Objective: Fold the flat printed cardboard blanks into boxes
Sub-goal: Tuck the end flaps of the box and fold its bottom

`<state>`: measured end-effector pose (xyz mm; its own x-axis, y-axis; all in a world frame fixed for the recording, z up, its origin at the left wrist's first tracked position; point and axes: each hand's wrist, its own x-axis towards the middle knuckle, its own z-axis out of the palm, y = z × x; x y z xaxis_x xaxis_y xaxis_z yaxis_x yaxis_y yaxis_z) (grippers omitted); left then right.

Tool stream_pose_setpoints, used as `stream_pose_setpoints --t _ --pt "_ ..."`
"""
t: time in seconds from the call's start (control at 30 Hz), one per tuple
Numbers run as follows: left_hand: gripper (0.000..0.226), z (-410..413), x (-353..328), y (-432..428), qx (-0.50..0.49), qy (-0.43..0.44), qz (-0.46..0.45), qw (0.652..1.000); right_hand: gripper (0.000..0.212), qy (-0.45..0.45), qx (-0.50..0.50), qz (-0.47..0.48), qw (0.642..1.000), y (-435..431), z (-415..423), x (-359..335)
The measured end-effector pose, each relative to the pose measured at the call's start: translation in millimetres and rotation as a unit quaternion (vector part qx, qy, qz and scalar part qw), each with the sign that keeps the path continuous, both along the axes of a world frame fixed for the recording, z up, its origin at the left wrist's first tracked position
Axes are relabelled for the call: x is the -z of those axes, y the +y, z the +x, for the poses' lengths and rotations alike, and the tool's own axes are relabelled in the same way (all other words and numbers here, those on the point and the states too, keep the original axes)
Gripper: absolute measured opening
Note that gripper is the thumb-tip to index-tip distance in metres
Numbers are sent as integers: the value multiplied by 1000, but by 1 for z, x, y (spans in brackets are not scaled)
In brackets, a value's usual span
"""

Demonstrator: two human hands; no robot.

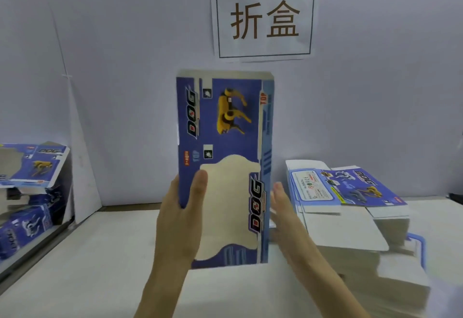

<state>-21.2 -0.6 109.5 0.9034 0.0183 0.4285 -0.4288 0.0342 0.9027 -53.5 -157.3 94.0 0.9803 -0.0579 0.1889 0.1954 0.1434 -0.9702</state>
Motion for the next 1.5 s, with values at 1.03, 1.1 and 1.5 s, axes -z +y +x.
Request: stream_pose_setpoints --t 1.03,1.1,1.5 --pt "51 2 18 -9 165 19 -65 984 65 -123 33 14 992 -24 -10 -14" --pt "44 8 19 -4 144 -10 -1 989 60 -146 63 -27 987 -33 -8 -12" --pt "87 12 10 19 138 -26 -15 990 36 -149 31 0 988 -55 -8 -11"
